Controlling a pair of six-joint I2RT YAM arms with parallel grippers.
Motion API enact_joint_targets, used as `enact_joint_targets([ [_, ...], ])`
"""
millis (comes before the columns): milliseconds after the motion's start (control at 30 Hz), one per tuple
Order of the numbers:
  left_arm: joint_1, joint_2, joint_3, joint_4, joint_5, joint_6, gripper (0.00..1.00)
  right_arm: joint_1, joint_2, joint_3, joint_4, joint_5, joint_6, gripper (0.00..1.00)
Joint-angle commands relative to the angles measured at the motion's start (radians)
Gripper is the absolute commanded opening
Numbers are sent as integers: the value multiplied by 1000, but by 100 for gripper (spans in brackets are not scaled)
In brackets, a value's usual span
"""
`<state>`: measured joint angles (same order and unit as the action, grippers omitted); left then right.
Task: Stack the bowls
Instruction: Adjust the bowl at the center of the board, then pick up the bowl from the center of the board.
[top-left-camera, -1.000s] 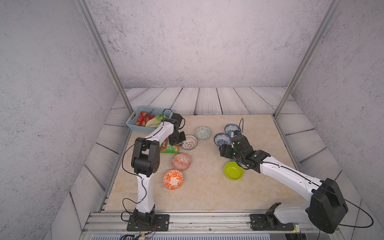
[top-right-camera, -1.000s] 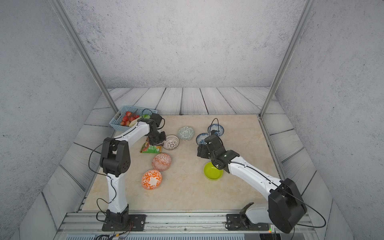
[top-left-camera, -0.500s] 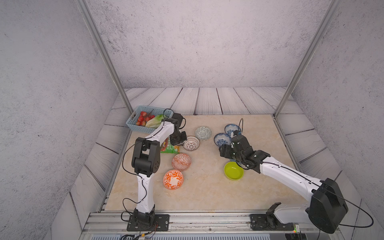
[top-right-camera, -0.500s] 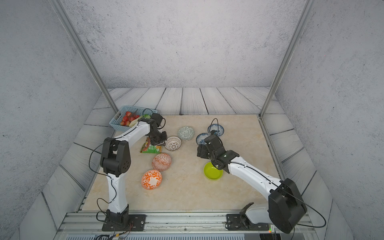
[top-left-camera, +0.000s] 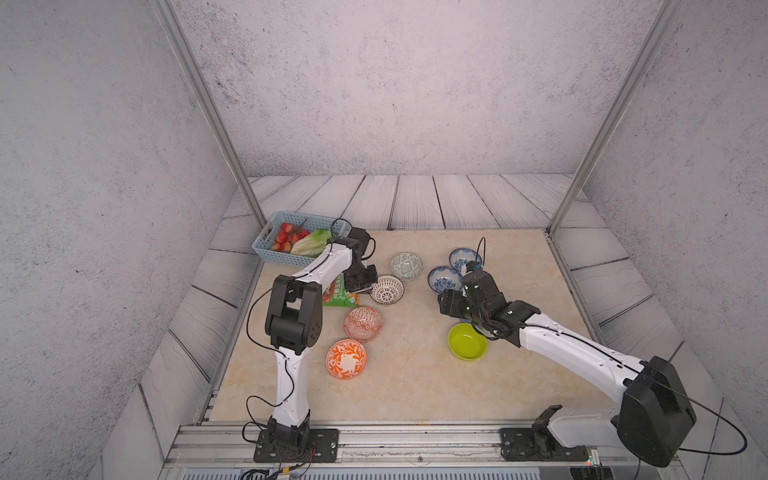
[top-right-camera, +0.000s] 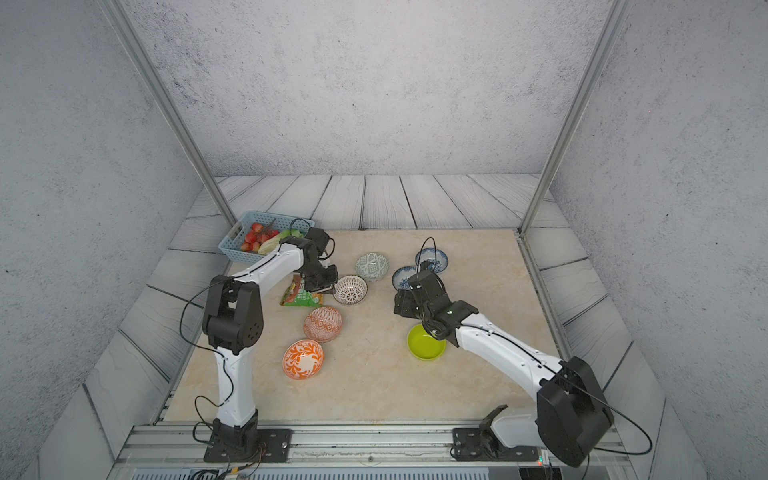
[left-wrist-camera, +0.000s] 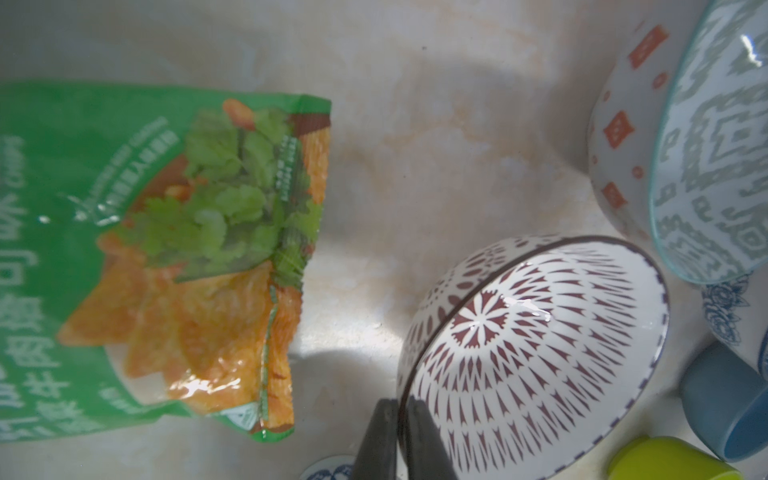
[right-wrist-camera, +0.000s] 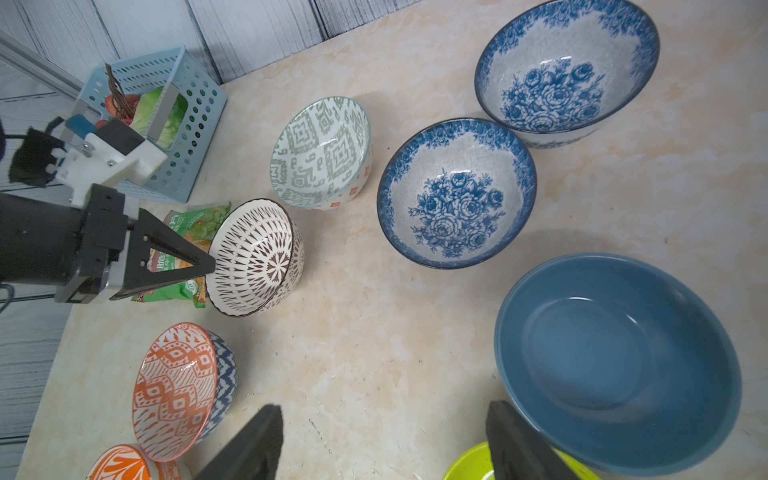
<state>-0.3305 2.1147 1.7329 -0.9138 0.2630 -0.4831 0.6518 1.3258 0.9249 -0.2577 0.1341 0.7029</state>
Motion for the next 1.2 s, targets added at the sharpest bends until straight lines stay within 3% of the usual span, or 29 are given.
enact_joint_targets([
  [0, -4, -2, -14, -42, -2, 11, 25, 5, -10, 10, -12, 22, -6, 78],
  [300, 8, -39, 86, -67, -14, 22, 53, 5, -16, 5, -8, 19, -9, 78],
  [567, 23, 73, 388, -142, -45, 54, 78, 5, -17, 8, -9, 35, -7, 79],
  [833, 26, 436, 941, -351, 17, 113, 80, 5, -8, 10, 0, 40, -13, 80],
  [1167, -3, 444, 823, -215, 40, 130, 78, 5, 29, 35, -10, 21, -25, 80],
])
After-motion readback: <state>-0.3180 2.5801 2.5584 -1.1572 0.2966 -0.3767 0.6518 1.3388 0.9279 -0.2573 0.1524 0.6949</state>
